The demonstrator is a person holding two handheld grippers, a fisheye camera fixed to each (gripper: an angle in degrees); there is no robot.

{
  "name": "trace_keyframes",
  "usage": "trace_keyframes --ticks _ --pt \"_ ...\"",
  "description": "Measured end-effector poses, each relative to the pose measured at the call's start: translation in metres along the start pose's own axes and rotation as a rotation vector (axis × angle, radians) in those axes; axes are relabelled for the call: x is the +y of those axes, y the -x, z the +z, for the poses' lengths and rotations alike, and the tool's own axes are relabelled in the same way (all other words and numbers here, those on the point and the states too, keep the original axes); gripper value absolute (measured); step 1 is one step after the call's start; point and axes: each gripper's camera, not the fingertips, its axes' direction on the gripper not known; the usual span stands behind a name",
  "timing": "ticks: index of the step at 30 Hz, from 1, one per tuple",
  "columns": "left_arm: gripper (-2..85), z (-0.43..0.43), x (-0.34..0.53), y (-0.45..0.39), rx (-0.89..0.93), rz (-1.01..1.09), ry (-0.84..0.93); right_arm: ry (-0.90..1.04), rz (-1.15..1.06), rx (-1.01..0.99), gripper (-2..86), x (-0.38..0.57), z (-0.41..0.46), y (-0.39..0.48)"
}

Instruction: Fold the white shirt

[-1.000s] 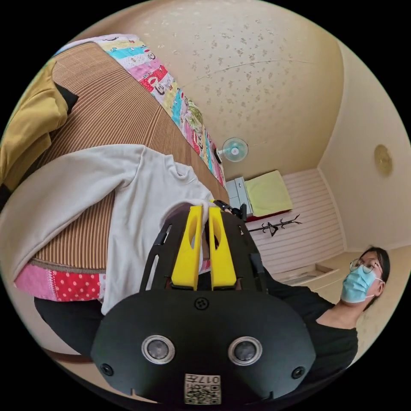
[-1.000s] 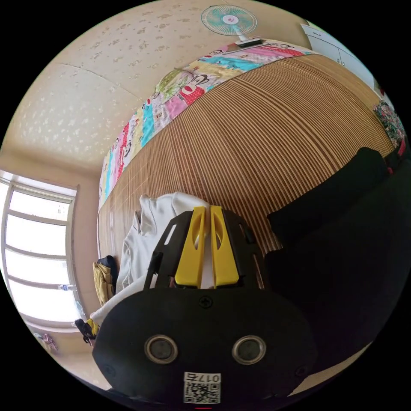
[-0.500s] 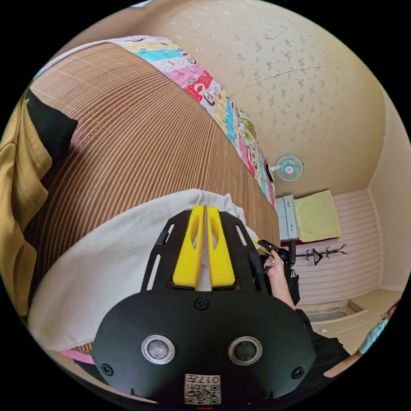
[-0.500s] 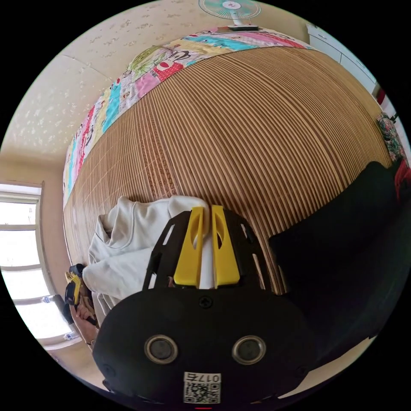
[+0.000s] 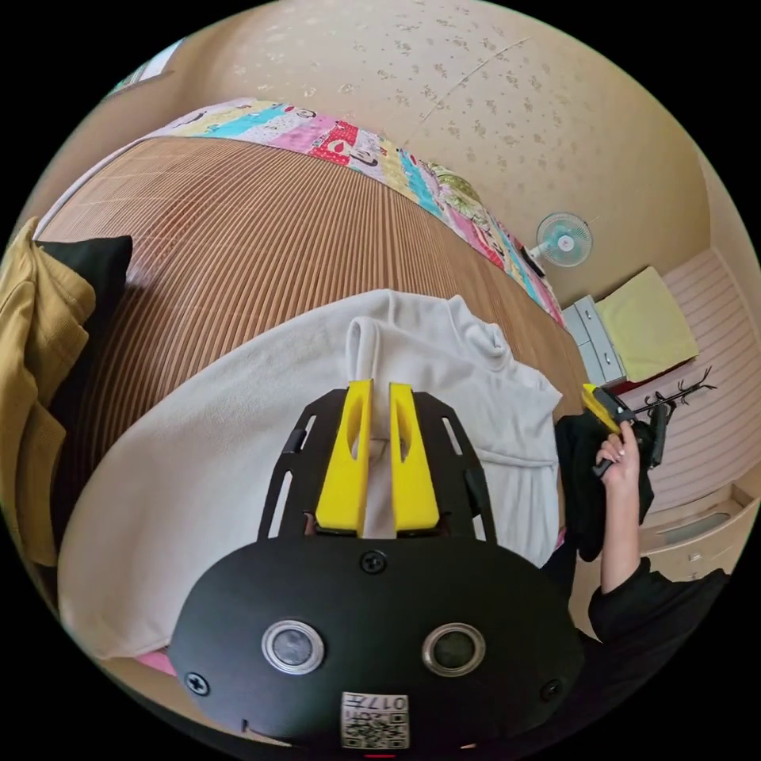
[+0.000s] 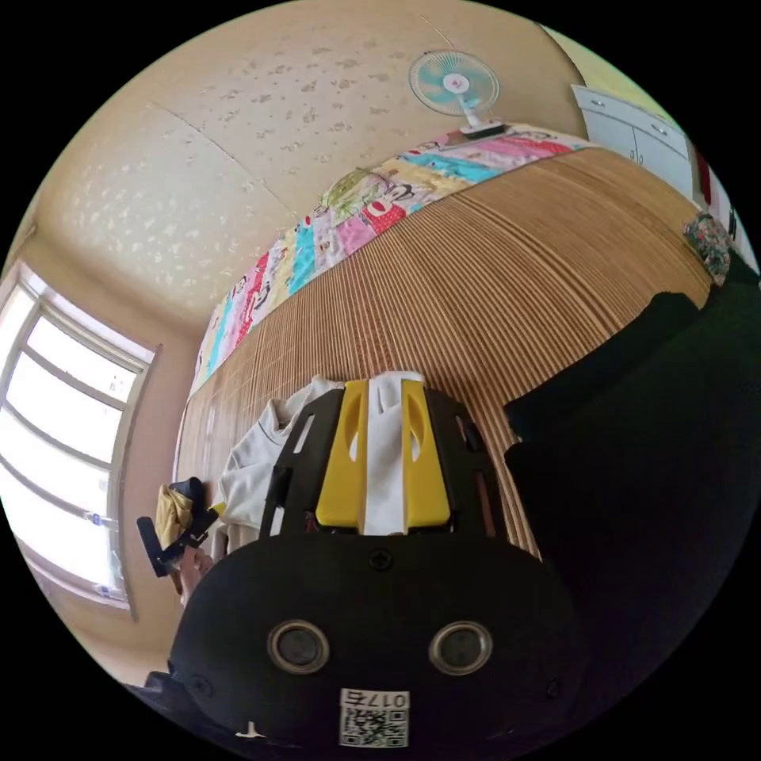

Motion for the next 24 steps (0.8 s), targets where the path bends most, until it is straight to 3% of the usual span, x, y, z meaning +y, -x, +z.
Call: trace_keyframes --ticks 5,8,10,11,12,16,20,24 --pt "-0.5 -0.034 0.011 0.007 0.05 -0.047 -0.104 0.019 -0.184 0.089 5.5 0.032 0.005 0.021" --pt "0.4 -0.054 0.032 0.017 0.111 -0.065 -0.108 0.171 -0.284 0.089 4.6 0.058 0.043 0.029" --pt "2.0 -0.082 0.066 0.028 0.183 -0.086 -0.144 0.388 -0.278 0.207 3.0 0.074 0.09 0.013" --pt "2.3 -0.093 0.077 0.031 0.192 -0.093 -0.161 0.383 -0.292 0.201 2.6 0.077 0.092 0.009" --pt "1.9 -0.117 0.101 0.038 0.18 -0.104 -0.203 0.324 -0.322 0.17 1.9 0.084 0.084 0.005" --pt "3.1 -0.223 0.175 0.078 -0.012 -0.139 -0.316 0.301 -0.338 0.475 0.9 0.102 0.076 0.009" --pt "6.4 -0.307 0.244 0.134 -0.1 -0.327 -0.453 0.238 -0.457 0.365 0.6 0.139 0.05 0.026" --pt "10.1 -0.334 0.318 0.197 0.081 -0.619 -0.605 0.242 -0.562 0.161 0.4 0.192 0.042 0.038"
